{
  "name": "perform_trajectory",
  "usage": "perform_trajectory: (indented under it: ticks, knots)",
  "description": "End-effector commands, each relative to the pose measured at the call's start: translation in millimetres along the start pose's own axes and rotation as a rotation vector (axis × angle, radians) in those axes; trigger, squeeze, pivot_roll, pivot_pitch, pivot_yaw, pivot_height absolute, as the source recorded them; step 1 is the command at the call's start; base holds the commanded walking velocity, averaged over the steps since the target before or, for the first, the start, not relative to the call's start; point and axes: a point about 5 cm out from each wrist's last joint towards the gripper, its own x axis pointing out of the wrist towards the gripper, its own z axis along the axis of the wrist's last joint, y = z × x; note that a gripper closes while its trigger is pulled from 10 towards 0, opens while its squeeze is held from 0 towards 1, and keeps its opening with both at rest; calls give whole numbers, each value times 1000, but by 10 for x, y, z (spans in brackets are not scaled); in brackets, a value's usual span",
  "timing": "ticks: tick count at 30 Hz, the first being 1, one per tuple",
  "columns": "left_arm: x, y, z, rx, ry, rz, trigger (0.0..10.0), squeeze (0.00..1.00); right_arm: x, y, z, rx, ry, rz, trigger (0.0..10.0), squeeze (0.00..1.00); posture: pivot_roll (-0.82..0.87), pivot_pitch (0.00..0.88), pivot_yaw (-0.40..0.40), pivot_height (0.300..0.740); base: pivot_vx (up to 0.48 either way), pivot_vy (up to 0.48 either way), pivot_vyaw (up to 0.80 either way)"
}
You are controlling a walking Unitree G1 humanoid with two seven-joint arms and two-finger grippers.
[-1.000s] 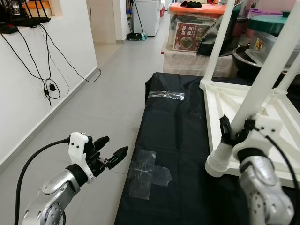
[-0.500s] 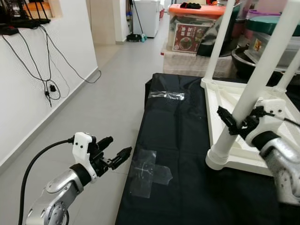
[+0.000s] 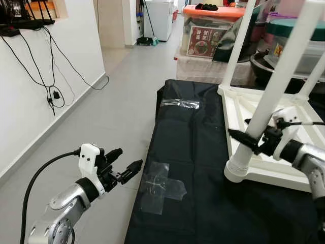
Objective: Building children table
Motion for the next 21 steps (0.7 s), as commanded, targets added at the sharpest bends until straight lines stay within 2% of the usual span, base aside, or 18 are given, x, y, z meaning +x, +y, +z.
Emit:
perform_trajectory:
  ticks: [1,2,3,4,5,10,13,18,21]
  knots:
    - [-14,2,5,11,-6,4,10000,0,14,-5,-24,-12,19,7,10000,0,38,0,-81,740,0,0,0]
    - [-16,4,8,12,-6,5,10000,0,34,-42,-29,-5,12,-9,9137,0,38,0,-81,740,0,0,0]
    - [-20,5,11,14,-7,7,10000,0,45,-67,-31,0,4,-23,6902,0,50,0,-85,740,0,0,0]
    - [-20,5,11,14,-7,7,10000,0,45,-67,-31,0,4,-23,6902,0,50,0,-85,740,0,0,0]
    - [-28,9,16,17,-8,9,10000,0,46,-137,-36,23,-20,-61,0,0,50,0,-85,740,0,0,0]
    - [-34,15,15,19,-6,9,10000,0,17,-232,-52,47,-45,-159,0,0,50,0,-85,740,0,0,0]
    - [-44,25,10,21,-1,9,10000,0,-58,-312,-160,83,-83,-300,0,0,45,0,-77,740,0,0,0]
    - [-46,45,8,25,5,10,10000,0,-51,-134,-412,80,-49,-239,0,0,42,0,-64,740,0,0,0]
    - [-48,55,12,27,6,11,10000,0,-27,-117,-486,88,-32,-277,0,0,42,0,-64,740,0,0,0]
